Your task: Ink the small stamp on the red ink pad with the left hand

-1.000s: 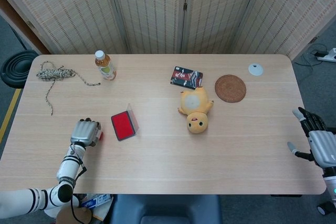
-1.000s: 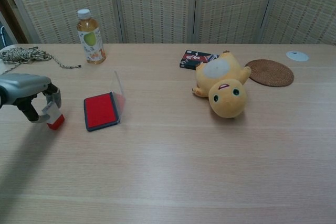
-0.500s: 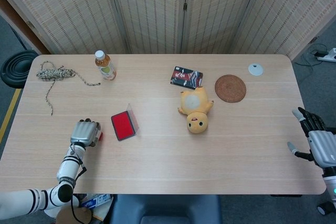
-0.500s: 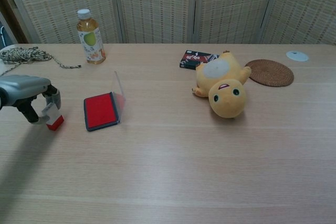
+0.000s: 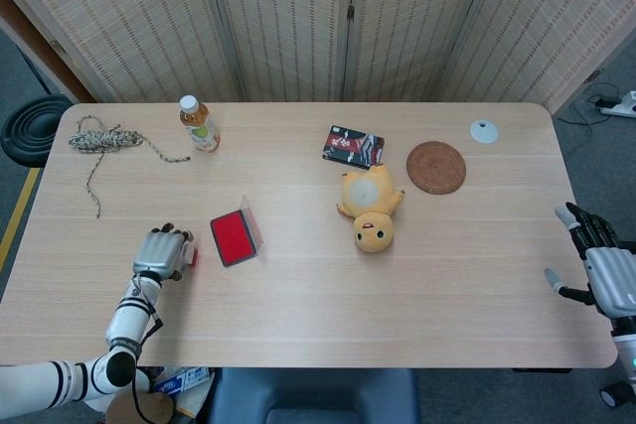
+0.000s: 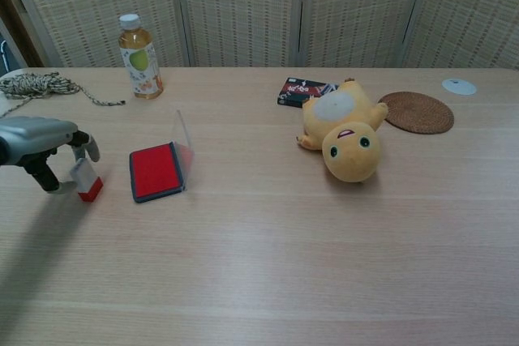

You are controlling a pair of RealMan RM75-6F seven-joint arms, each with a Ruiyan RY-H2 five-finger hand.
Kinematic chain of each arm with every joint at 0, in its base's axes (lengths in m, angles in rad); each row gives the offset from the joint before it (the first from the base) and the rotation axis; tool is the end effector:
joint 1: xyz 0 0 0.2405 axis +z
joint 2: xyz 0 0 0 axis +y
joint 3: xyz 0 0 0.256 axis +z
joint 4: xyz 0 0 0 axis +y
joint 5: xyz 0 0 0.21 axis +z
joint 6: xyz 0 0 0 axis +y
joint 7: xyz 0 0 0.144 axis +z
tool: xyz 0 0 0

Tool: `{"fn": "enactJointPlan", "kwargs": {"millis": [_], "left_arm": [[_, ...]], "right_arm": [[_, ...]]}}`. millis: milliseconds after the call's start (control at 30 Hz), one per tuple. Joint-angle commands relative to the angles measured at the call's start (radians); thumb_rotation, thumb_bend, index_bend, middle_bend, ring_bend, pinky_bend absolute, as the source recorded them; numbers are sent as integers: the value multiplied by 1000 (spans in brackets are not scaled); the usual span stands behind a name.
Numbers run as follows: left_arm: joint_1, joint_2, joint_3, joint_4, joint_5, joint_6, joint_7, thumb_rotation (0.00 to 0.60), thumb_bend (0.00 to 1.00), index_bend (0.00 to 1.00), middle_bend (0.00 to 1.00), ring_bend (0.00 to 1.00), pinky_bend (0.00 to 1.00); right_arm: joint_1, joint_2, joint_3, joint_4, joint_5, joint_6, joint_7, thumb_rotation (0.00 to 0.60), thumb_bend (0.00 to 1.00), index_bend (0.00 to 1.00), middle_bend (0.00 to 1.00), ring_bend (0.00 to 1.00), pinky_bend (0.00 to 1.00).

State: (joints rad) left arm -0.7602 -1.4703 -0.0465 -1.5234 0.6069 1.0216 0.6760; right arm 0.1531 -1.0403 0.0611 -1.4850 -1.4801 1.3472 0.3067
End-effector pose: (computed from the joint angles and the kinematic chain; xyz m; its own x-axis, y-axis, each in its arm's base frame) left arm -0.2299 0.3331 0.0025 0.5819 0.4327 0.6886 0.7868 -0.0853 -0.6113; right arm -0.3387 -0.2083 0.1877 0.2968 -0.0803 0.9516 -0.9548 -0.0059 0.2973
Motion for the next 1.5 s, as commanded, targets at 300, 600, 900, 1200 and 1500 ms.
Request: {"fn": "enactJointPlan", "kwargs": {"millis": [300,600,900,1200,1500], "left_arm": [[17,61,-7,-122,7,115,52,600,338,41,228,67,230],[186,245,65,-406,280,465,-6,600,338,39,124,13,226],[488,322,206,-294,673,754,-389,600,338,0,0,0,103],[626,335,159,-148,724,843,-565,600,338,0,0,0,8],[656,345,117,-136,757,793,-584,600,338,0,0,0,0]], "right_arm": [[-2,-3,3,2,4,5,-9,600,299,0,0,0,0],[-11,-10,2,-9,2,25,-53,600,299,0,0,0,0],[-28,-33,23,-34,57,51,-159,600,299,0,0,0,0],[-53,-75,33,-90,126,76,-321,600,300,0,0,0,0],[-67,-80,44,-99,133,102,-343,600,300,0,0,0,0]]}}
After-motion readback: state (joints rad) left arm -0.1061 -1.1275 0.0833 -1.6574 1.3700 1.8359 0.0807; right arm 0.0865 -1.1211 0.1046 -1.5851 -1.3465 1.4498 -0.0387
